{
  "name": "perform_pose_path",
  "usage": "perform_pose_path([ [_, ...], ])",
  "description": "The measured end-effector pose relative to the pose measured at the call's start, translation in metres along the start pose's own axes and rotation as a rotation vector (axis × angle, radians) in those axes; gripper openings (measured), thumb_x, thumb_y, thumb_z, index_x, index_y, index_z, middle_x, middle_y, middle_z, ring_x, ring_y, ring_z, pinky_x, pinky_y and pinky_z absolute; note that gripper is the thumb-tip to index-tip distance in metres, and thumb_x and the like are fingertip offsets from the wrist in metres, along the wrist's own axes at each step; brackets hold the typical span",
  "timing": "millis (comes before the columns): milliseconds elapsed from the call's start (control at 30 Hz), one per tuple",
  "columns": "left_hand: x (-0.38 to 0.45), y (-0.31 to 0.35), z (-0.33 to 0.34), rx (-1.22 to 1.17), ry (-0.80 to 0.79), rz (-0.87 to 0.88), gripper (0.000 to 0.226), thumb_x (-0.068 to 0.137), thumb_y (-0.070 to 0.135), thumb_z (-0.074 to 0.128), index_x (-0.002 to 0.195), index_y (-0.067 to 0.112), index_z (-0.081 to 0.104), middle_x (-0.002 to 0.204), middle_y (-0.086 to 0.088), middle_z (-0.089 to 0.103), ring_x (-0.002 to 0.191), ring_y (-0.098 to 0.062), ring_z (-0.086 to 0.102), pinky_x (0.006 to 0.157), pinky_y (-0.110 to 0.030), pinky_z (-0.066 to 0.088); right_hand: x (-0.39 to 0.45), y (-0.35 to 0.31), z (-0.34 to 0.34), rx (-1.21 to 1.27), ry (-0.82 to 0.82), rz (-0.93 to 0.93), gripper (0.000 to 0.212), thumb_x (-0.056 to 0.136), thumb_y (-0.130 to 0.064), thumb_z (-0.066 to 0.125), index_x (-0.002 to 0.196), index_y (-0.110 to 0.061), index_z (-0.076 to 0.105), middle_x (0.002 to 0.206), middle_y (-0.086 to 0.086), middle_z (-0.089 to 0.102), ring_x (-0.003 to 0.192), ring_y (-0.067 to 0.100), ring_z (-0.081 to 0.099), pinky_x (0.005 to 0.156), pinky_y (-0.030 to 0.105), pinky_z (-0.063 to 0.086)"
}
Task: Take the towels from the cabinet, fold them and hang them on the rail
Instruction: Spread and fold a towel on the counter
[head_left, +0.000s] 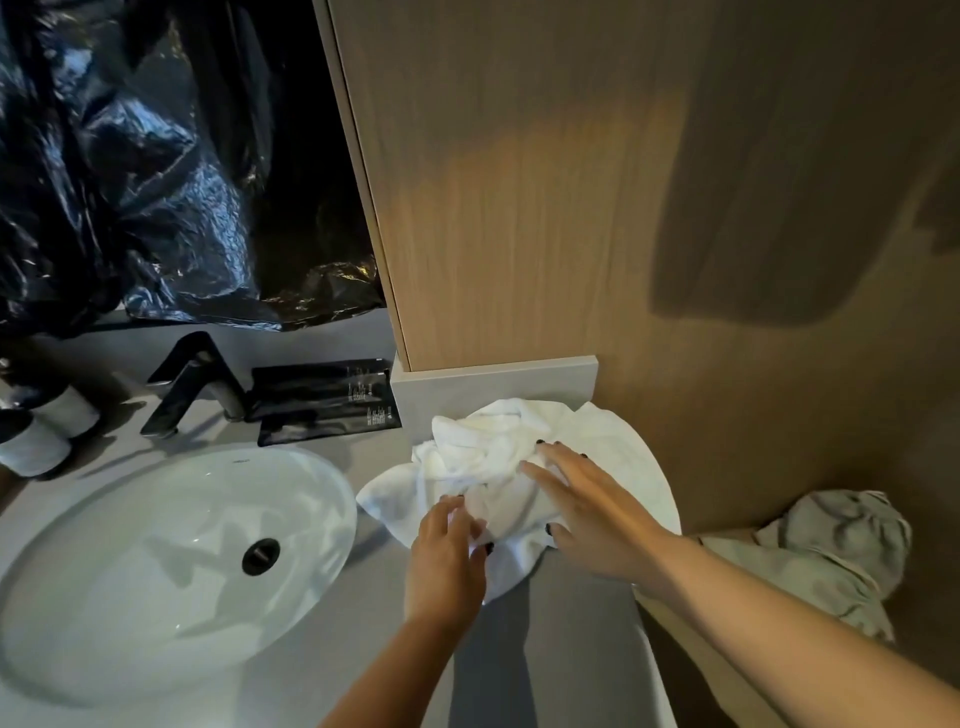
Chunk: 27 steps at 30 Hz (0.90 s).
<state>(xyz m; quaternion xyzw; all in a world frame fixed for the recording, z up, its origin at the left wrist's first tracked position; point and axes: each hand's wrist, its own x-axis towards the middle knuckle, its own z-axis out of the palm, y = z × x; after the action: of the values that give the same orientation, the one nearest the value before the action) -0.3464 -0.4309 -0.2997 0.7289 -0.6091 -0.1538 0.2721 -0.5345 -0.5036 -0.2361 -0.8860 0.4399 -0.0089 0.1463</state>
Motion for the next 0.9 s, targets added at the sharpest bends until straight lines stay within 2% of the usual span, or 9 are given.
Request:
perform_pose_path([
  [133,-0.001,0.008,-0.011,-0.036,0.063,-0.003,0.011,0.089,0.018,0.070,0.096,0.018,0.061,0.112,0.000,0.066,0.107,-0.026,0.059,0.098,-0.036,0.045,0.003,-0.018,0.002,-0.068,-0.049,0.005,0.073,0.101,-0.029,0.048,0.156,-0.033,0.000,0.164,-0.002,-0.014,0.151,0.022,-0.014,0.121,0.037,0.000],
  [233,-0.005,0.024,-0.035,-0.025,0.113,0.050,0.007,0.098,0.013,0.055,0.098,0.014,0.062,0.099,-0.004,0.069,0.100,-0.024,0.061,0.114,-0.043,0.033,0.001,-0.021,0.003,-0.097,-0.020,-0.011,0.069,0.098,-0.036,0.053,0.155,-0.024,0.016,0.165,0.003,0.000,0.152,0.026,-0.004,0.122,0.039,0.001],
  [333,-0.011,0.044,-0.066,-0.205,0.144,0.139,0.010,0.096,0.015,0.050,0.097,0.013,0.060,0.089,0.003,0.061,0.087,-0.016,0.054,0.095,-0.042,0.045,-0.003,-0.025,-0.007,0.017,0.157,-0.018,0.033,0.091,-0.031,0.061,0.120,-0.016,0.055,0.140,0.008,0.050,0.140,0.027,0.034,0.118,0.036,0.019],
  [400,-0.009,0.053,-0.085,-0.316,0.120,0.168,0.004,0.096,0.019,0.052,0.094,0.022,0.054,0.084,0.011,0.058,0.082,-0.013,0.054,0.079,-0.035,0.047,-0.005,-0.035,-0.028,0.124,0.299,0.040,0.012,0.087,-0.022,0.062,0.093,-0.014,0.056,0.103,0.005,0.062,0.107,0.025,0.054,0.097,0.035,0.039],
  [500,-0.011,0.062,-0.118,-0.423,0.146,0.177,0.009,0.096,0.024,0.060,0.095,0.029,0.053,0.083,0.017,0.061,0.081,-0.007,0.057,0.072,-0.028,0.046,-0.014,-0.057,-0.066,0.327,0.449,0.137,0.013,0.087,-0.012,0.061,0.083,-0.013,0.049,0.081,0.005,0.059,0.078,0.027,0.057,0.065,0.039,0.041],
  [567,-0.015,0.069,-0.137,-0.507,0.161,0.164,0.014,0.092,0.028,0.066,0.098,0.030,0.054,0.086,0.013,0.062,0.081,-0.005,0.058,0.072,-0.024,0.048,-0.023,-0.071,-0.091,0.405,0.533,0.143,0.014,0.087,-0.006,0.059,0.085,-0.014,0.048,0.078,0.003,0.059,0.073,0.024,0.057,0.062,0.039,0.042],
  [700,-0.029,0.065,-0.158,-0.462,0.172,0.180,0.023,0.087,0.024,0.072,0.105,0.026,0.059,0.088,0.009,0.061,0.081,-0.003,0.056,0.074,-0.019,0.046,-0.046,-0.107,-0.142,0.492,0.759,0.097,0.016,0.086,0.001,0.056,0.085,-0.012,0.045,0.073,0.001,0.054,0.064,0.012,0.048,0.053,0.018,0.033],
  [800,-0.041,0.054,-0.161,-0.300,0.220,0.244,0.009,0.089,0.022,0.069,0.090,0.018,0.061,0.090,0.005,0.056,0.084,-0.009,0.051,0.073,-0.022,0.039,-0.067,-0.130,-0.174,0.577,0.890,0.105,0.012,0.088,-0.002,0.055,0.084,-0.009,0.046,0.074,-0.001,0.050,0.063,0.009,0.042,0.051,0.016,0.032],
  [900,-0.053,0.049,-0.164,-0.349,0.210,0.164,0.016,0.097,0.023,0.057,0.083,0.016,0.053,0.085,0.000,0.055,0.076,-0.015,0.050,0.061,-0.019,0.035,-0.094,-0.146,-0.192,0.614,0.978,0.101,0.016,0.090,-0.006,0.057,0.081,-0.013,0.045,0.073,-0.004,0.049,0.062,0.008,0.041,0.051,0.014,0.033],
])
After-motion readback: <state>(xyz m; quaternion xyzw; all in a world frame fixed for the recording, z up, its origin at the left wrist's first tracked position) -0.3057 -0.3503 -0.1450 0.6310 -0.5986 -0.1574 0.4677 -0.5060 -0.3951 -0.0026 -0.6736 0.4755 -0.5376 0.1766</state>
